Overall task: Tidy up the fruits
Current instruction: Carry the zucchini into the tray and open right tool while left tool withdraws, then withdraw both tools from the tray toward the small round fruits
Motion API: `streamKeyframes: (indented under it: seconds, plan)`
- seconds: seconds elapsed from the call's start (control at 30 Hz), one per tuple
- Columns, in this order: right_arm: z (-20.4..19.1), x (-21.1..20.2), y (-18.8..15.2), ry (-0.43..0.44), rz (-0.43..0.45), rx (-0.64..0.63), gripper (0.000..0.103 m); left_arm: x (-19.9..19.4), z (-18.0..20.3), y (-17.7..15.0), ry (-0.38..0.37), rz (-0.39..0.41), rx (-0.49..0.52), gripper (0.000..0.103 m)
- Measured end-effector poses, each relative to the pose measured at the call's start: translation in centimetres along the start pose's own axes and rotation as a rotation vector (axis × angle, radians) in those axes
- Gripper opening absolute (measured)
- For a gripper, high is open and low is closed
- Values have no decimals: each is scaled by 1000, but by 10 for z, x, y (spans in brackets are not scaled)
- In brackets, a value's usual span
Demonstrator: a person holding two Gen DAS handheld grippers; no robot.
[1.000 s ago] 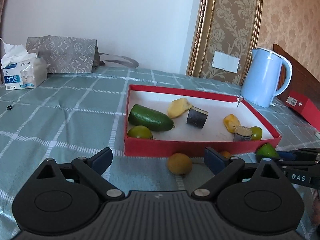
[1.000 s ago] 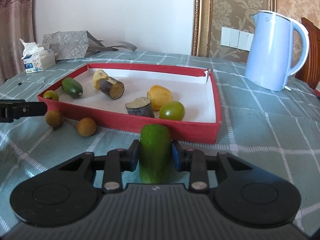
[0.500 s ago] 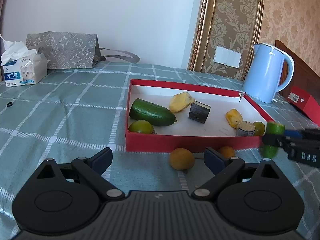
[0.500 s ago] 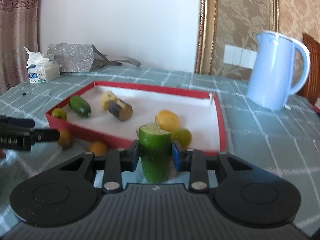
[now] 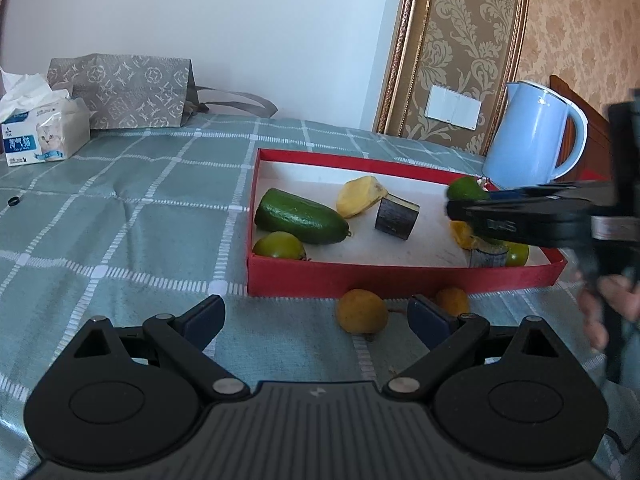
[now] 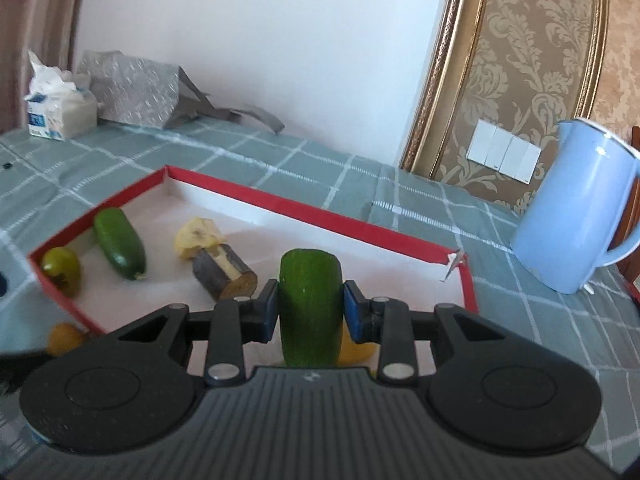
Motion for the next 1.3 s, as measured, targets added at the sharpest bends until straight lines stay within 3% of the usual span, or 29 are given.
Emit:
streamKeyframes:
  seconds: [0.3, 0.5, 0.63, 0.77, 0.8, 1.07, 1.17, 1.3]
  plan:
    - [-2, 39, 6, -17, -46, 29, 31, 1, -1, 0, -16, -13, -15, 99]
    - [2, 31, 2, -25, 2, 71, 61, 2, 0, 0, -11, -15, -6, 99]
    - [14, 3, 1, -44, 78, 124, 92, 2, 0, 0, -5, -8, -2, 99]
    - [26, -42, -11, -44, 151, 160, 95, 1, 1, -1, -3, -2, 8, 99]
    - [29, -54, -15, -46, 166, 178, 102, 0, 2, -1, 0, 1, 12, 99]
    - [37, -106, -72, 128, 197, 313, 103, -2, 12, -4, 23, 29, 75, 99]
    - [29, -105, -77, 124, 154, 259, 103, -1, 15, -6, 15, 26, 89, 98]
    - [16, -104, -74, 53, 134, 195, 103, -2, 21, -7, -6, 40, 110, 98]
Point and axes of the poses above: each gripper's, at about its wrist camera, not at the fingertips, and x roughly the way its jaws point, z to its right, y to its top, the point moved 2 cm from there along x, roughly the way its jaws point, and after that the axes turned 5 degrees about -x, right-handed, at the moved point
